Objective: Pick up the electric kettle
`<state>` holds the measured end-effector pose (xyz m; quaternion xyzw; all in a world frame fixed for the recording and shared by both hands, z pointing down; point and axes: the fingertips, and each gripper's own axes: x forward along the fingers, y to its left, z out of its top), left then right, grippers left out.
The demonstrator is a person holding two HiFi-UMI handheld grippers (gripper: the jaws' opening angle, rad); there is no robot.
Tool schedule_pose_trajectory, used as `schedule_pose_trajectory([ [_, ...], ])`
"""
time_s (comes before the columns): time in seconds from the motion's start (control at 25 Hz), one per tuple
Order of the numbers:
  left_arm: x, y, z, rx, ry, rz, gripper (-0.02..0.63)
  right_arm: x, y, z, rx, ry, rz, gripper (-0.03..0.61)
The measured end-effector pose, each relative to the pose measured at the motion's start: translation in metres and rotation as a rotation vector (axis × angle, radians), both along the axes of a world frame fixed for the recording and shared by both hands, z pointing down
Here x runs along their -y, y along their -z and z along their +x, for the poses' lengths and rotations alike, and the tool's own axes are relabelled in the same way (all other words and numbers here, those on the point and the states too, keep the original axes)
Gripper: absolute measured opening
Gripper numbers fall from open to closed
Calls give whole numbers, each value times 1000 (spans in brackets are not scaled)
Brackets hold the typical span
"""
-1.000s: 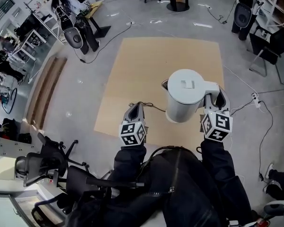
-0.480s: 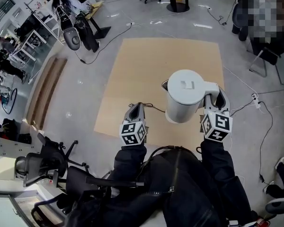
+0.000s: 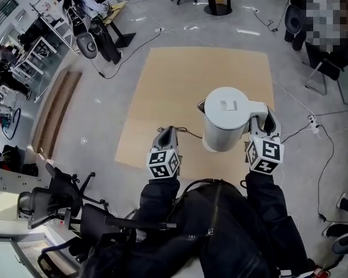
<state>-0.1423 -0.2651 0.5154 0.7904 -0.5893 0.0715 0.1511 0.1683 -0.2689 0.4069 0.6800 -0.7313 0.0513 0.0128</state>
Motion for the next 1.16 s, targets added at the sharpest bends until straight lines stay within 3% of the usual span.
schedule_pose_trajectory([
  [1.16,0,-1,-3,0,7,-6,0,2,1,0,-7,-7,3,153],
])
